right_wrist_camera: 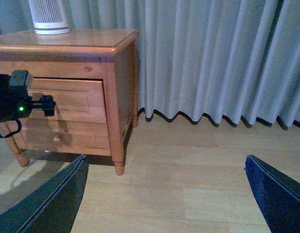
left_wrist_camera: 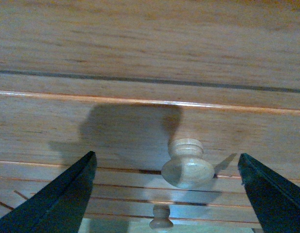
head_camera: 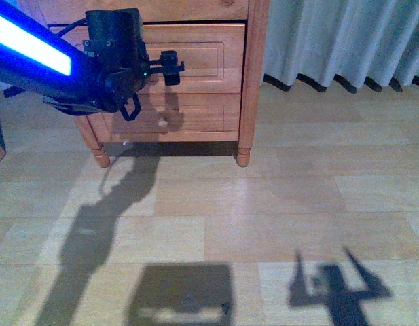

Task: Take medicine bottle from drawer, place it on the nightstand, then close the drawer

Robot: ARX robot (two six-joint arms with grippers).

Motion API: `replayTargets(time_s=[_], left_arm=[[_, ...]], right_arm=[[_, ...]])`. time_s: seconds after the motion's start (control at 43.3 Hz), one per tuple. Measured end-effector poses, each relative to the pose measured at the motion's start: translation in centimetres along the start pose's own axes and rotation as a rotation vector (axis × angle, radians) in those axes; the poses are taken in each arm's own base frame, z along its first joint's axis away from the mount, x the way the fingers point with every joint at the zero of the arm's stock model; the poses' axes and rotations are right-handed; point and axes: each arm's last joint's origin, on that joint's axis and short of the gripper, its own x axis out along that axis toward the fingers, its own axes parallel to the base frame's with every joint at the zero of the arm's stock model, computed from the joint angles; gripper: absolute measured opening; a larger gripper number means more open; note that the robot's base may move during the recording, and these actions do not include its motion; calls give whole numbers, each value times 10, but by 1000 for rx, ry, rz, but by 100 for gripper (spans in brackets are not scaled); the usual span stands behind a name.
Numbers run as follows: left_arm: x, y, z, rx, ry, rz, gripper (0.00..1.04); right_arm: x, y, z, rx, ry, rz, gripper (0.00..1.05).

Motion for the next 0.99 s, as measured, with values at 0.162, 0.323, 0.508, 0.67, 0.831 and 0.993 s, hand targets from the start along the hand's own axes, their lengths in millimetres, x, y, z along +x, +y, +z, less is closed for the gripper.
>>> replayTargets(time_s=[0.162, 0.323, 0.508, 0.67, 0.831, 0.993], left_arm=[[0, 0, 1, -8, -16, -8, 56], [0, -1, -1, -10, -10, -26, 27], [0, -1, -1, -17, -11, -28, 26], [-8, 1, -9, -27, -28, -36, 25], [-35, 5, -14, -58, -24, -42, 25], [-74, 6, -26, -99, -13, -51, 25]], right_arm=[[0, 0, 0, 0, 0, 0, 98], [0, 0, 0, 0, 0, 0, 98], [0, 0, 0, 0, 0, 0, 98], [0, 0, 0, 0, 0, 0, 98], [0, 0, 0, 0, 0, 0, 98], [0, 0, 0, 0, 0, 0, 98]])
